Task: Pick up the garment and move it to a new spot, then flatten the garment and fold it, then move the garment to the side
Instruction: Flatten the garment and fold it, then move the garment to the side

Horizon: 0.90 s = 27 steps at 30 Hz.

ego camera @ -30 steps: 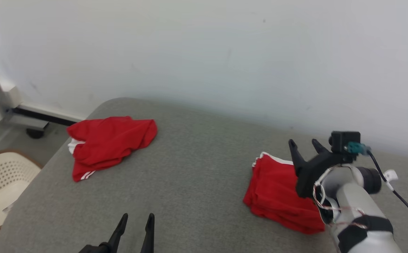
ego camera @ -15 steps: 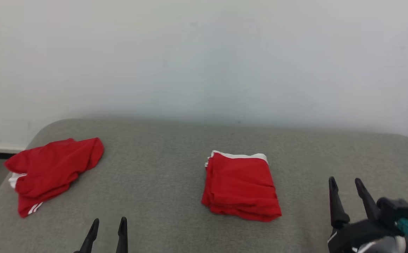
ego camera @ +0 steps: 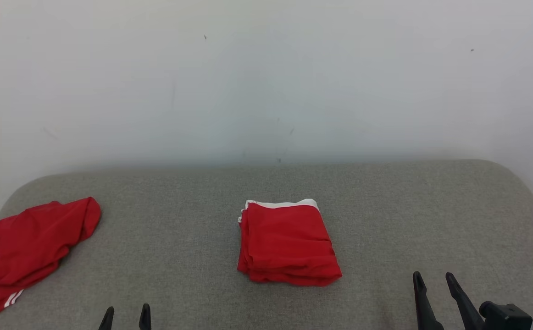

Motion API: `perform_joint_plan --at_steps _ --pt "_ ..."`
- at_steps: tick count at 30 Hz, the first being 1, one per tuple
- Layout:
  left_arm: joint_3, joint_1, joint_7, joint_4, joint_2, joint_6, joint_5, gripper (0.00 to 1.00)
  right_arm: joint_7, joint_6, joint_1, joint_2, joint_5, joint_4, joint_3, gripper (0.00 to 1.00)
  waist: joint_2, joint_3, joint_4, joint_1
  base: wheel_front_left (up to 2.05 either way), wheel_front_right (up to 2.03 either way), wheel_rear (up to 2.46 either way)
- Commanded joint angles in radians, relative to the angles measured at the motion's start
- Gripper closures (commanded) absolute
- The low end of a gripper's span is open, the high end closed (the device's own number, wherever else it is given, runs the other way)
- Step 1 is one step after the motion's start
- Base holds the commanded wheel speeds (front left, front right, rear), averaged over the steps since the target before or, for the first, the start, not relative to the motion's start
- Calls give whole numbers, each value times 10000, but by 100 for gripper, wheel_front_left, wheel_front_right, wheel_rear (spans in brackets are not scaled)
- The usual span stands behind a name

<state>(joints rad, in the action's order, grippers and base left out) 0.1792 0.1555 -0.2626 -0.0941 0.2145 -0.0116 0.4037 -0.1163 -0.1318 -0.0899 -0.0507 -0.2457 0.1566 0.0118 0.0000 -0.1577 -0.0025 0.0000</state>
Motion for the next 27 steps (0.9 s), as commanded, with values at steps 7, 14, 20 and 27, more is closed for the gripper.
perform_joint_plan --at_steps 7,14,20,27 --pt "-720 2 -31 -525 -600 664 -648 0 -158 24 115 1 -354 118 -82 0 0 -51 163 0 0 0 0" --pt "-1054 -206 -31 -906 -882 997 -943 0 -186 24 84 2 -554 249 -12 0 0 -41 228 0 0 0 0" --pt "-1218 -414 -31 -1198 -1031 1202 -1146 0 -217 24 73 4 -643 309 56 0 0 29 315 0 0 0 0" --pt "-1170 -603 -31 -1362 -1149 1349 -1300 0 114 24 151 3 -1004 302 341 0 0 187 643 0 0 0 0"
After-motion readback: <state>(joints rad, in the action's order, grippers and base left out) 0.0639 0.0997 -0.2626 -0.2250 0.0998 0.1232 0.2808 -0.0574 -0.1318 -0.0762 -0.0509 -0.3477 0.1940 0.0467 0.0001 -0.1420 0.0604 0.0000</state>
